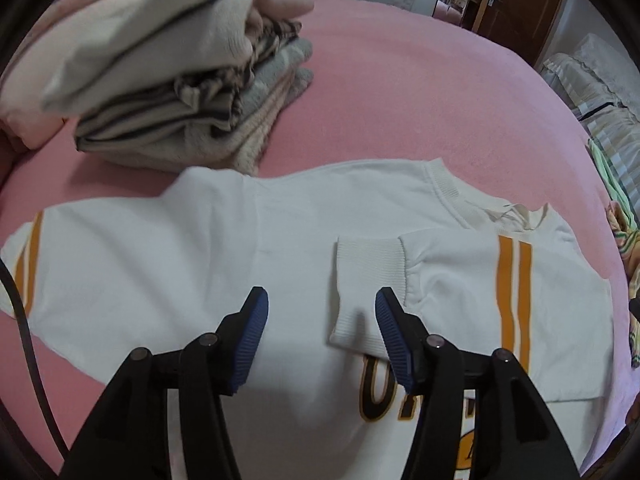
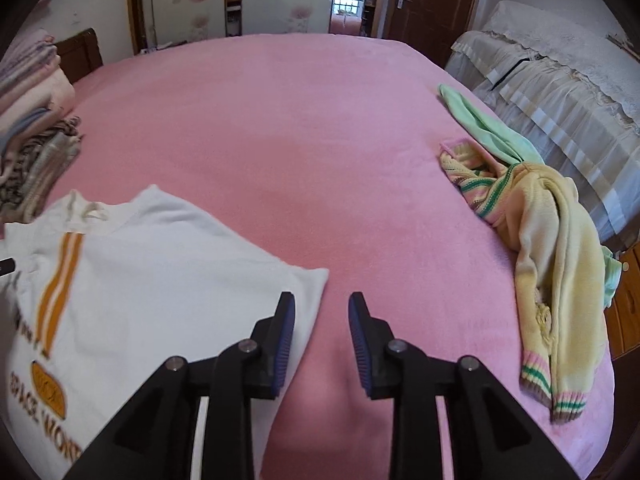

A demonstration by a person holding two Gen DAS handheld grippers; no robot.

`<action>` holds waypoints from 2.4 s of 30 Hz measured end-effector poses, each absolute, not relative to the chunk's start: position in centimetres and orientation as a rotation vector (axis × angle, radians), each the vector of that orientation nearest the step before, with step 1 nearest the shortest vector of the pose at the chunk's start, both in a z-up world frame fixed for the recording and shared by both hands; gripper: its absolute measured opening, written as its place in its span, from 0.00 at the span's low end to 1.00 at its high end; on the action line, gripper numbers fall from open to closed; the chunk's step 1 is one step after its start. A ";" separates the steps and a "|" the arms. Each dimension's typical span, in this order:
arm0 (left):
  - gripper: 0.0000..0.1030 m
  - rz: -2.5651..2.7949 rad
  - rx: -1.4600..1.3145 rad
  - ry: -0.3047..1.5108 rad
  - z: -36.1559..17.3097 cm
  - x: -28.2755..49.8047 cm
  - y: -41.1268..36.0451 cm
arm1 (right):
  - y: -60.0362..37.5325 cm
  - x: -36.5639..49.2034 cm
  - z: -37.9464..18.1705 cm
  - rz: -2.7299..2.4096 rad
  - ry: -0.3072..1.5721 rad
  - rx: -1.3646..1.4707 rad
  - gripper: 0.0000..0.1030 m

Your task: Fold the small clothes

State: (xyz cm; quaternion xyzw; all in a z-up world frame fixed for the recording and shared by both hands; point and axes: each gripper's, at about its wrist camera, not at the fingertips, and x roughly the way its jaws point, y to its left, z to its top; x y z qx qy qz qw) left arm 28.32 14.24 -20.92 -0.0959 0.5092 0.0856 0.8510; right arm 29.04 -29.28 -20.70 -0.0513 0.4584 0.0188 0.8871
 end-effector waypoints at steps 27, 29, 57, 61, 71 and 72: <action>0.73 0.157 -0.122 1.176 -24.9 28.8 10.7 | -26.1 21.9 -25.6 0.101 1.090 -0.087 0.00; 0.73 0.154 -0.110 1.169 -24.1 28.2 10.7 | -26.1 21.7 -24.6 0.096 1.072 -0.067 0.00; 0.99 0.035 -0.169 1.067 -9.8 15.3 14.4 | -11.4 14.8 -11.7 0.315 0.861 -0.154 0.20; 0.99 0.072 -0.183 1.030 -8.8 13.6 17.6 | -8.4 14.1 -10.5 0.341 0.813 -0.190 0.41; 0.99 0.187 -0.260 1.026 -9.8 10.5 25.2 | 0.2 13.8 -9.2 0.451 0.780 -0.226 0.41; 0.99 0.202 -0.259 1.028 -9.9 10.2 25.6 | 1.1 13.8 -9.2 0.461 0.778 -0.225 0.41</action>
